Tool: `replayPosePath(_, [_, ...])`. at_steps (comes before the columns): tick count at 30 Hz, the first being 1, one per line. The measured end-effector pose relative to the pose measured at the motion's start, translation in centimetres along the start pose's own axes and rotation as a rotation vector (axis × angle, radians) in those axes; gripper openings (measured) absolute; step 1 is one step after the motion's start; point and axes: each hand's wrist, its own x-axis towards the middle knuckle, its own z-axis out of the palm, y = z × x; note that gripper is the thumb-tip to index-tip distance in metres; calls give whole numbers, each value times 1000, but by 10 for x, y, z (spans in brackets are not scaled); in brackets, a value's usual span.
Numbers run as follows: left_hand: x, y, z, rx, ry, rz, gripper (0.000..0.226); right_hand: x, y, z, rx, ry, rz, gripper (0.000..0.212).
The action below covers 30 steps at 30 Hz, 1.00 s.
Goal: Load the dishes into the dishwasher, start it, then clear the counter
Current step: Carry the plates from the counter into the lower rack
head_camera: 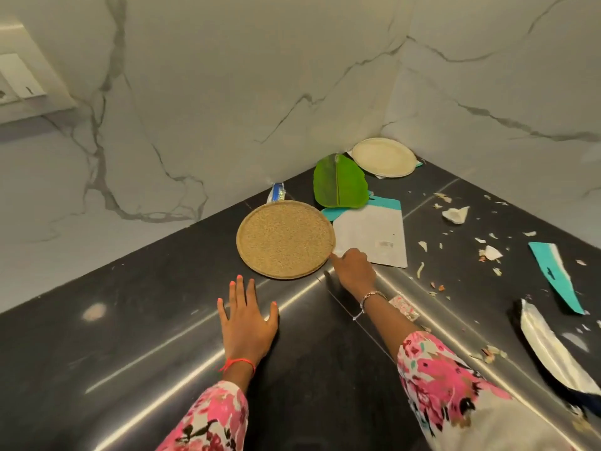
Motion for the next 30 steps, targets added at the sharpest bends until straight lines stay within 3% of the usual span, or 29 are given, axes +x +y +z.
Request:
replayPosePath(10, [0, -3, 0, 12, -11, -3, 69, 10, -22, 29, 208, 103, 203, 48])
replayPosePath(13, [-1, -2, -1, 0, -10, -3, 69, 3, -21, 22, 646, 145, 331, 45])
replayPosePath(15, [0, -2, -1, 0, -15, -4, 69, -2, -20, 16, 1012, 185, 451, 28])
replayPosePath(17, [0, -2, -2, 8, -25, -4, 69, -9, -14, 9, 1168, 186, 527, 25])
replayPosePath(21, [0, -1, -2, -17, -31, -4, 68, -31, 1, 0, 1190, -4, 569, 64])
replayPosePath(25, [1, -2, -3, -46, -45, 4, 69, -58, 20, -12, 1224, -40, 562, 62])
replayPosePath(30, [-2, 1, -11, -93, -67, 48, 71, -113, 66, -28, 1324, 98, 571, 65])
